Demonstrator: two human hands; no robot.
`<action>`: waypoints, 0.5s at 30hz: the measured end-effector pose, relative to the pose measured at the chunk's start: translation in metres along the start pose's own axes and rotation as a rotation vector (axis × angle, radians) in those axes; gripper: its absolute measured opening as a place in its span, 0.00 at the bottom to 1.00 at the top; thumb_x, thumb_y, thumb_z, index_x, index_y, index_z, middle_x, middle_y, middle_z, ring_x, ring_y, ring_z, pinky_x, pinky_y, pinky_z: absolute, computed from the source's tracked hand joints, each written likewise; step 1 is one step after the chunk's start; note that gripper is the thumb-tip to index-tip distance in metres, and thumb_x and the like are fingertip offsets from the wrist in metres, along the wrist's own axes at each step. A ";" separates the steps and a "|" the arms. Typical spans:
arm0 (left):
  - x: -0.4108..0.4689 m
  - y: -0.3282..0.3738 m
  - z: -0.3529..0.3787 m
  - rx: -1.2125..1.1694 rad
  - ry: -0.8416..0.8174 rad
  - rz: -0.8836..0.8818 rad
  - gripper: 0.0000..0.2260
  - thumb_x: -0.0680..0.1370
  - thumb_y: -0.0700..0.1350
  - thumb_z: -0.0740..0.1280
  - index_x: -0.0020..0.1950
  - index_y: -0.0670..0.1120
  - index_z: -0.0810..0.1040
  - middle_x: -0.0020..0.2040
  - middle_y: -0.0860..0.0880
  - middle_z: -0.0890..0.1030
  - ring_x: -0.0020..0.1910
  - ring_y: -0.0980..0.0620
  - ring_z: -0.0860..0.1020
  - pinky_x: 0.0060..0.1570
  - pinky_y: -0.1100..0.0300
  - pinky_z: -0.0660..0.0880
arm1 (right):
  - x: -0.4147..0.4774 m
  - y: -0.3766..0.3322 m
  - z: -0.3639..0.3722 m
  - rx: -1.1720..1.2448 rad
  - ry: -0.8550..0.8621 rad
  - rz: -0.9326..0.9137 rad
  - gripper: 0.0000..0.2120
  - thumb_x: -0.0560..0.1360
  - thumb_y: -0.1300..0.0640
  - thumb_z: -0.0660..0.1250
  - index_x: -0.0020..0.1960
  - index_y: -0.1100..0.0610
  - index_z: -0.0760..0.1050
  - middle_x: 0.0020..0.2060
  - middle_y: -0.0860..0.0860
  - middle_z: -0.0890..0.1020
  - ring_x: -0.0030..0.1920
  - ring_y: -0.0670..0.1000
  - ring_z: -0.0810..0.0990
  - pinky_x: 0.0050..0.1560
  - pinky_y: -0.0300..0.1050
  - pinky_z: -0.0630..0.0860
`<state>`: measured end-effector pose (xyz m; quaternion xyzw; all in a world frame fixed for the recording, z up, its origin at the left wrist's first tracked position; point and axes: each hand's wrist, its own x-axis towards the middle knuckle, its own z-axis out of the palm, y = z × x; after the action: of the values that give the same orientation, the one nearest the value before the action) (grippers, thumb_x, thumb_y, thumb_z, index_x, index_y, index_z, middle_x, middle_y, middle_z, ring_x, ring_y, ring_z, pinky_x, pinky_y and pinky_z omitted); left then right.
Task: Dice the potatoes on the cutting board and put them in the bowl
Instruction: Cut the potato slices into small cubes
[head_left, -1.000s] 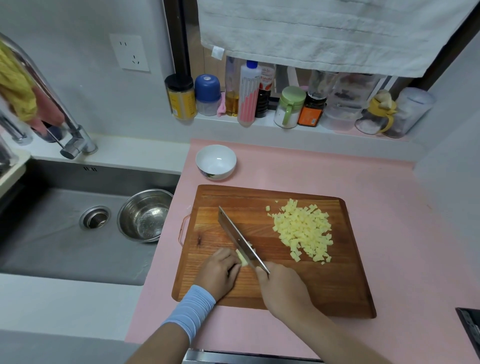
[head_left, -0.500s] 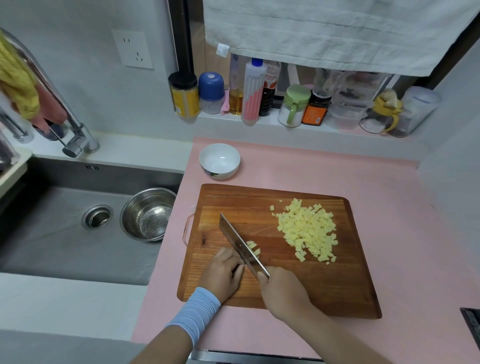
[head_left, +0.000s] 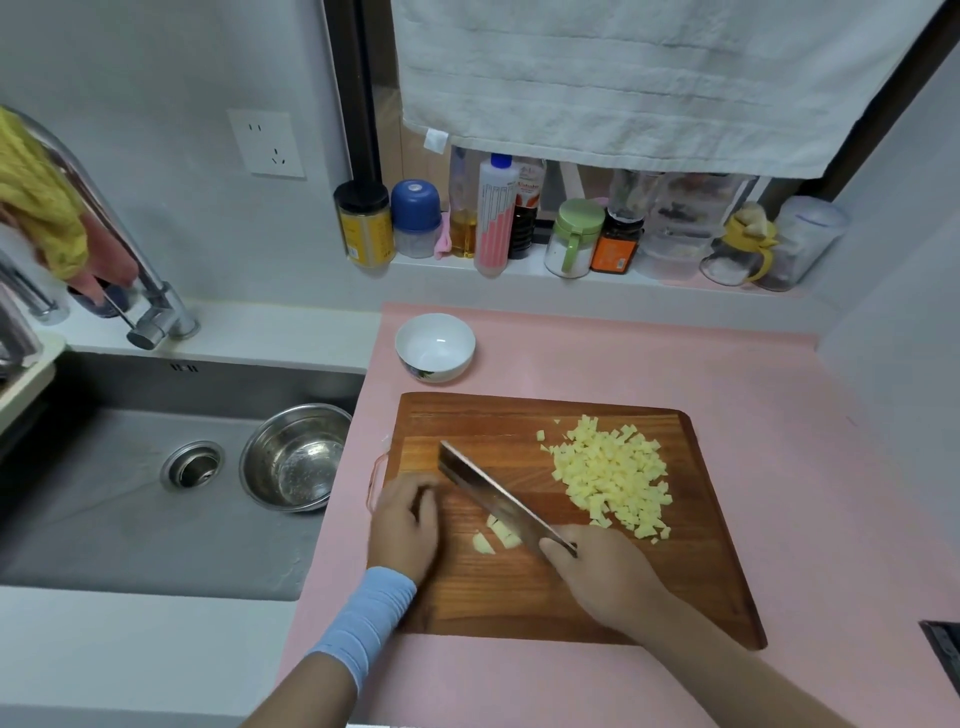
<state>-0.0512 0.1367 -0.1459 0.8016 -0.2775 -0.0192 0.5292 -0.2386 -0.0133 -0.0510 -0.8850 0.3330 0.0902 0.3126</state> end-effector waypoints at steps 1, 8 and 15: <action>0.010 0.007 -0.008 -0.055 0.109 -0.045 0.10 0.75 0.39 0.61 0.47 0.53 0.77 0.46 0.57 0.79 0.50 0.56 0.76 0.57 0.68 0.68 | -0.001 0.002 -0.001 -0.098 0.049 -0.059 0.13 0.84 0.44 0.58 0.60 0.38 0.80 0.36 0.42 0.82 0.36 0.43 0.78 0.40 0.38 0.74; 0.059 0.050 -0.040 0.054 -0.594 -0.160 0.18 0.73 0.34 0.59 0.33 0.54 0.79 0.41 0.61 0.81 0.47 0.60 0.78 0.58 0.58 0.72 | 0.010 0.025 -0.009 -0.718 0.266 -0.426 0.18 0.63 0.47 0.82 0.51 0.41 0.83 0.27 0.45 0.77 0.25 0.48 0.75 0.21 0.41 0.71; 0.043 0.067 0.007 0.194 -0.987 -0.130 0.20 0.77 0.37 0.60 0.60 0.58 0.82 0.62 0.62 0.77 0.65 0.58 0.72 0.72 0.57 0.63 | 0.010 0.017 -0.013 -0.791 0.299 -0.523 0.21 0.55 0.48 0.85 0.46 0.44 0.84 0.25 0.47 0.75 0.23 0.49 0.73 0.20 0.43 0.66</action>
<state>-0.0457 0.0914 -0.0804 0.7580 -0.4446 -0.4029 0.2559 -0.2424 -0.0367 -0.0527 -0.9930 0.0811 0.0001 -0.0860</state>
